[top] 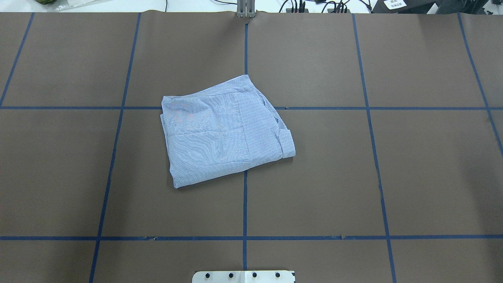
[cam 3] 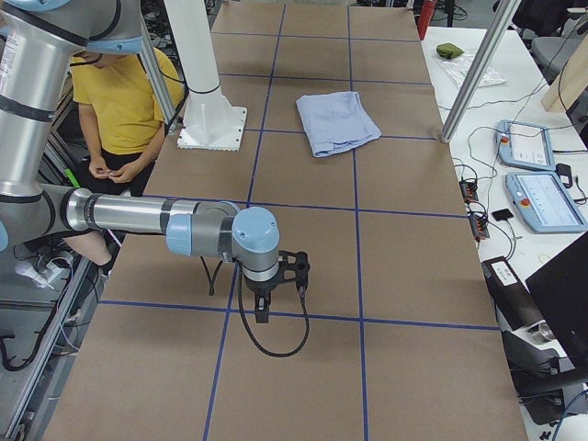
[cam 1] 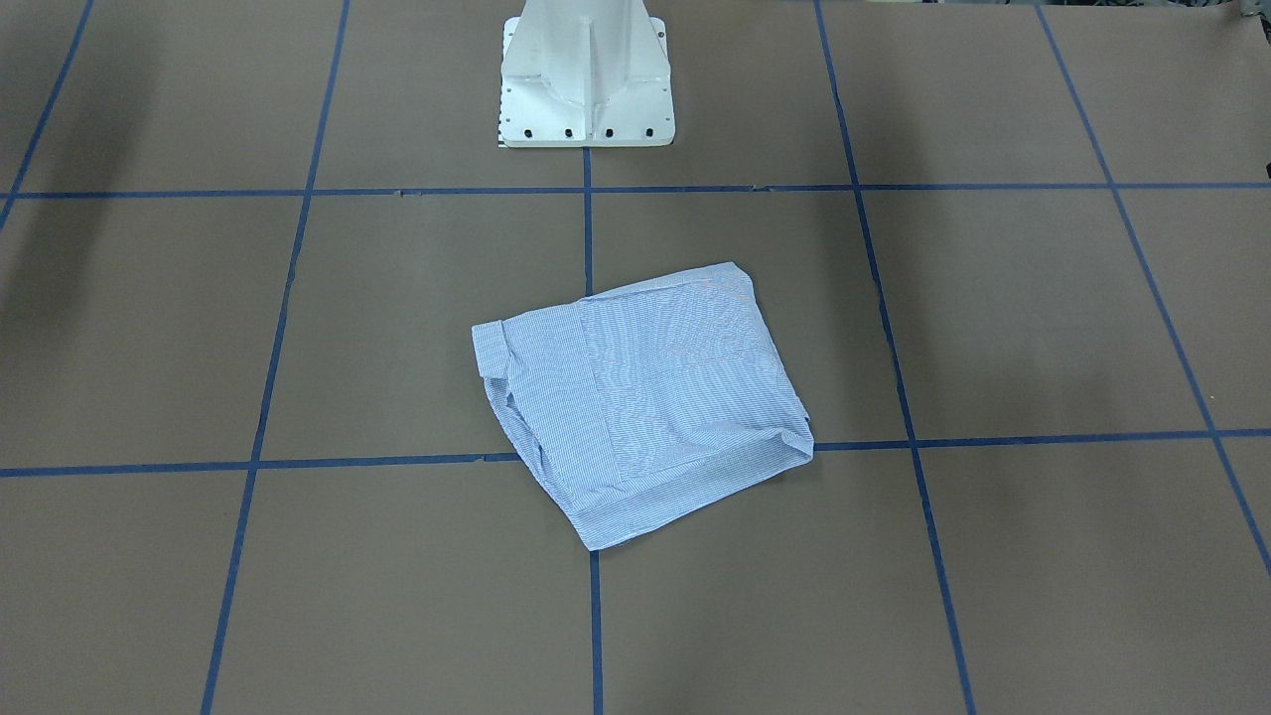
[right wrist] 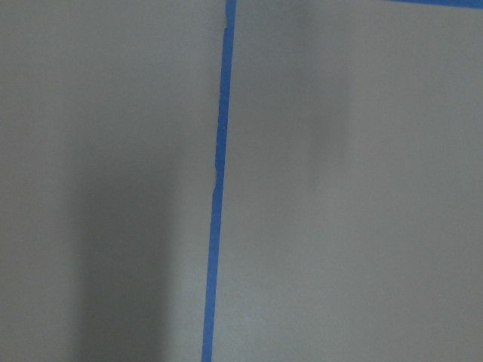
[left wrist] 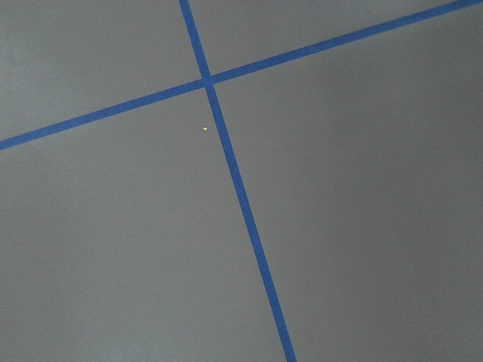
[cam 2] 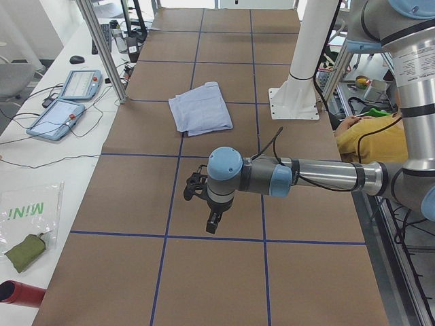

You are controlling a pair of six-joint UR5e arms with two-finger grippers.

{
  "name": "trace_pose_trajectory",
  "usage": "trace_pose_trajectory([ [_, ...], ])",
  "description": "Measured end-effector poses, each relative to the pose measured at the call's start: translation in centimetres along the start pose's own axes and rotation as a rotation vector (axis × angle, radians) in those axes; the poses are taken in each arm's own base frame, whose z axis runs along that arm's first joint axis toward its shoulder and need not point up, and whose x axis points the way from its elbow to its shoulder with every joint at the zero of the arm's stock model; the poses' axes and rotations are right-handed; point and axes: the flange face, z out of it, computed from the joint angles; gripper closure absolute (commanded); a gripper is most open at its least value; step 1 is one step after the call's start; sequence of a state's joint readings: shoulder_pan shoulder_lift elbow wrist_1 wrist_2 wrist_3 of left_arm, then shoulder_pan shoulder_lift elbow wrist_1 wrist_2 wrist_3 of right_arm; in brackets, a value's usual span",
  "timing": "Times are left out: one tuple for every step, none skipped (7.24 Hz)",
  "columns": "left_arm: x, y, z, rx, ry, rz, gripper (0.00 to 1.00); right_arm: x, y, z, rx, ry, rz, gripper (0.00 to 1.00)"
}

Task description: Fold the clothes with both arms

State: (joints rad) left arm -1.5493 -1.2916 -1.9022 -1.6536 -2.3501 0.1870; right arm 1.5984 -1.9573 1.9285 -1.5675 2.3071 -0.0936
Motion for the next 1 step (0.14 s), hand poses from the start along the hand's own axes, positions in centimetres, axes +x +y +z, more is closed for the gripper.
trace_pose_trajectory([
  [0.00,0.00,0.00,0.000,0.000,0.000,0.00,0.02,0.05,0.03,-0.001,0.000,0.001,0.00],
])
